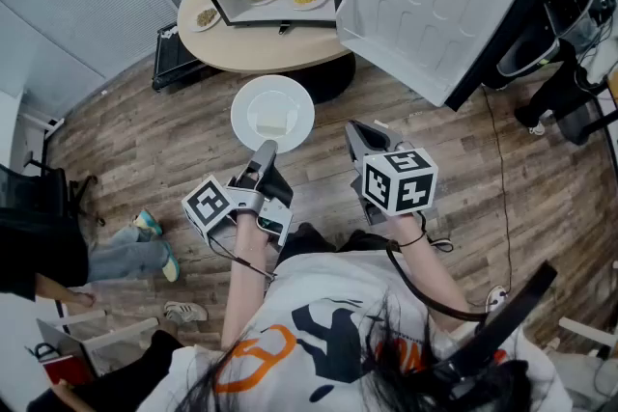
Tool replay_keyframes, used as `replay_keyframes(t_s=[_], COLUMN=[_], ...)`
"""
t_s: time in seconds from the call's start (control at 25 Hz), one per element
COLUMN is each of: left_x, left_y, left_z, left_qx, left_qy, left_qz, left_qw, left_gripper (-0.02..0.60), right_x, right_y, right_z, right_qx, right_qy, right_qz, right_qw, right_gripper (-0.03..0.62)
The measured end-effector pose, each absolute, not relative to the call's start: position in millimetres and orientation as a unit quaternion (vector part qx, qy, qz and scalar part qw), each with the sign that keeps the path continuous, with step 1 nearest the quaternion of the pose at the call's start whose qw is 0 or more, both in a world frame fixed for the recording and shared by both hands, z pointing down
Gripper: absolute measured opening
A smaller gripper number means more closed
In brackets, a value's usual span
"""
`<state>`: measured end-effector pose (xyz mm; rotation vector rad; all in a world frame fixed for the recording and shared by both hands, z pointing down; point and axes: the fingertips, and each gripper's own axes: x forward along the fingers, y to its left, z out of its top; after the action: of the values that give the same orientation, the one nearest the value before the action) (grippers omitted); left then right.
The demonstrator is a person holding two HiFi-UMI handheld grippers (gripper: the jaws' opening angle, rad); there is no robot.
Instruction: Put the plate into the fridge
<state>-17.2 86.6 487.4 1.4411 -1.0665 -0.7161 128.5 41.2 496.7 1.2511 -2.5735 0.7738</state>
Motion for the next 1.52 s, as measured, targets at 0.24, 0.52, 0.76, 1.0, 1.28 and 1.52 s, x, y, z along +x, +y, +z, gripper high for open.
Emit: replay_keyframes(t_s=[0.24,0.52,0.76,1.0,1.28,1.52], left_x=[-13,-4,-7,-7,-11,-32], left_y=[83,85,88,88,71,46], left_z=[488,497,495,501,508,508], left_qx=[0.620,0.619,0.615,0.606,0.603,0.603], left_qy=[-0.450,-0.456,-0.459,-0.461,-0.461,-0.459], left_qz=[-0.308,-0.294,-0.299,-0.308,-0.301,-0.295], left_qw=[0.564,0.568,0.567,0.571,0.577,0.583], left_gripper=[0.025,0.025,0.025,0.025,0.025,0.025], right_x=[130,136,131,126,112,90], right_y=[36,45,47,50,33,9], right_z=[497,509,512,521,527,531], right_qx=[0.415,0.408,0.397,0.387,0.382,0.386], right_qy=[-0.867,-0.865,-0.868,-0.869,-0.870,-0.865], right_qz=[0.271,0.287,0.290,0.296,0.297,0.303], right_qw=[0.059,0.060,0.065,0.081,0.093,0.100], right_gripper=[0.017,0.017,0.017,0.017,0.017,0.017])
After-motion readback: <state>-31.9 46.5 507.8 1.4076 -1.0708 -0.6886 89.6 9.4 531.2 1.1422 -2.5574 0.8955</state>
